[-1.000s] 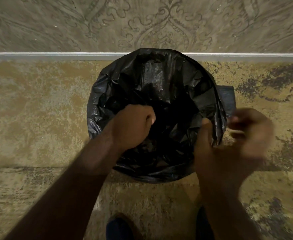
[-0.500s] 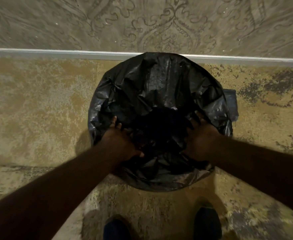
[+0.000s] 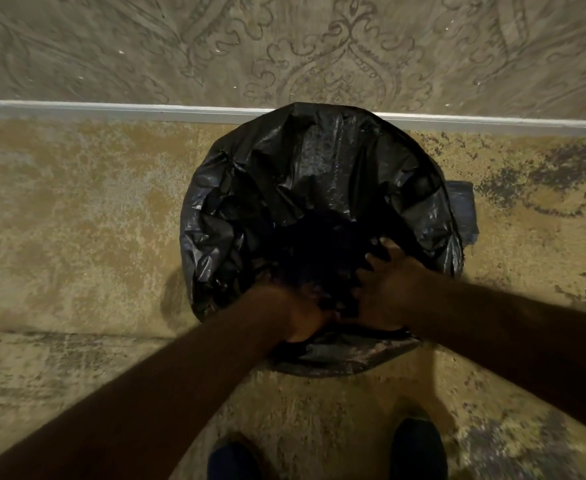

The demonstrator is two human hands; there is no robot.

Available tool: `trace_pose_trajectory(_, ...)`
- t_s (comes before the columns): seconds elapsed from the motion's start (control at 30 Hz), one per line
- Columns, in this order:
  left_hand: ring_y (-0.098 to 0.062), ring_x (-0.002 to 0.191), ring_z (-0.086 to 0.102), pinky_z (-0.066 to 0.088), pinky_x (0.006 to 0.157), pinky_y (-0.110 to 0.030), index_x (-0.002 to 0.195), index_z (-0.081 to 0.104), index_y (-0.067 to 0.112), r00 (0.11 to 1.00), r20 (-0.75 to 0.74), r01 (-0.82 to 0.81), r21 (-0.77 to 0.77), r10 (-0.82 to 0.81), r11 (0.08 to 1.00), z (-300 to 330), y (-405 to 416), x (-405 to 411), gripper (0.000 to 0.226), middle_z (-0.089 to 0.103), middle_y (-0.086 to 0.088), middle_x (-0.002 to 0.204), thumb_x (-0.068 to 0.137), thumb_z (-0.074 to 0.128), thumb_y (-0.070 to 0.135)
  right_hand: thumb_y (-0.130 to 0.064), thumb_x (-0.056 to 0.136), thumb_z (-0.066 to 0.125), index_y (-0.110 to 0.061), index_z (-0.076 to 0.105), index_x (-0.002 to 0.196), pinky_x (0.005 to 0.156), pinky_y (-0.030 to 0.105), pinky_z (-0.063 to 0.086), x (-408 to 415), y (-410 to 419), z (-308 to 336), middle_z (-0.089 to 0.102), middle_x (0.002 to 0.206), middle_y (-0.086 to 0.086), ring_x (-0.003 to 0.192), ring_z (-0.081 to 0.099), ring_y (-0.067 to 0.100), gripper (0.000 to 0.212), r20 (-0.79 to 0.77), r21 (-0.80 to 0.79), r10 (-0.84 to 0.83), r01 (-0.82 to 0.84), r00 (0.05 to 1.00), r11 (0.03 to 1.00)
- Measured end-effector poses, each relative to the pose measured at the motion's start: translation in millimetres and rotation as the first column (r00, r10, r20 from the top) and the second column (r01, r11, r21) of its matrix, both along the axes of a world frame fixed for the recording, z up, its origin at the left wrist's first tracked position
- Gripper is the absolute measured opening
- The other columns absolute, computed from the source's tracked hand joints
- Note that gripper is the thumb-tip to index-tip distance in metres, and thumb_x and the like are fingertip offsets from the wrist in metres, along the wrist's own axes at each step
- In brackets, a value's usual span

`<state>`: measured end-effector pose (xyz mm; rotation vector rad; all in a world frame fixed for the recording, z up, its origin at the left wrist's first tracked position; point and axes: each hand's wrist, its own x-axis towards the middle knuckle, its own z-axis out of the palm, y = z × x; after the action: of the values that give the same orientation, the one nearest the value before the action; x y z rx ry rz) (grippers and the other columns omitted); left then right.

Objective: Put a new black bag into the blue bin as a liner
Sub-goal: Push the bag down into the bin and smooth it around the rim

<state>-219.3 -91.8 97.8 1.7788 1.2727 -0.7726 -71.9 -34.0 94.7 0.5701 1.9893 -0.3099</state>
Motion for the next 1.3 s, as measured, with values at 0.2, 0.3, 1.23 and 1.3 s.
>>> trace_pose_trajectory(0.2, -0.030, 0.140, 0.034, 0.024, 0.117, -0.042, 0.149, 0.034, 0.021, 0.996, -0.069, -0.065, -0.145, 0.056, 0.987, -3.8, -9.8, -13.4, 0.062, 0.034, -0.011, 0.154, 0.098, 0.029, 0.056, -0.080, 0.083, 0.013, -0.036, 0.014, 0.153, 0.119, 0.055, 0.003, 5.1, 0.9, -2.8, 0.016, 0.163, 0.002, 0.149, 0.012, 0.029, 0.082, 0.042, -0.096, -0.047, 0.051, 0.998, 0.994)
trace_pose_trajectory(0.3, -0.029, 0.124, 0.052, 0.040, 0.107, -0.037, 0.130, 0.056, 0.017, 0.986, 0.054, -0.159, 0.037, 0.157, 0.987, 6.5, 3.4, -15.0, 0.042, 0.055, -0.011, 0.137, 0.099, 0.039, 0.040, -0.038, 0.093, 0.043, -0.021, 0.050, 0.137, 0.110, 0.043, 0.037, -18.2, 24.1, 8.3, 0.050, 0.144, 0.009, 0.130, 0.048, 0.029, 0.048, -0.191, -0.171, -0.182, 0.150, 0.965, 0.974)
trace_pose_trajectory(1.23, -0.024, 0.136, 0.041, 0.033, 0.114, -0.036, 0.151, 0.026, 0.014, 0.634, 0.492, -0.759, 0.251, 0.596, 0.600, -20.1, 51.8, -61.6, 0.078, 0.039, -0.011, 0.150, 0.085, 0.067, 0.019, -0.029, 0.061, 0.088, -0.017, 0.000, 0.154, 0.100, 0.046, 0.045, -26.9, 62.8, 0.0, 0.020, 0.156, 0.014, 0.134, 0.038, 0.038, 0.128, -0.438, 0.081, -0.274, 0.341, 0.856, 0.937)
trace_pose_trajectory(1.3, -0.025, 0.132, 0.044, 0.036, 0.111, -0.033, 0.142, 0.040, 0.010, 0.847, 0.369, -0.522, 0.441, 0.383, 0.730, -16.8, 47.8, -53.1, 0.062, 0.045, -0.011, 0.143, 0.086, 0.062, 0.024, -0.025, 0.081, 0.069, -0.011, 0.025, 0.148, 0.089, 0.043, 0.048, -31.7, 53.4, -0.9, 0.038, 0.144, 0.013, 0.121, 0.048, 0.035, 0.082, -0.487, 0.292, 0.047, 0.112, 0.872, 0.950)
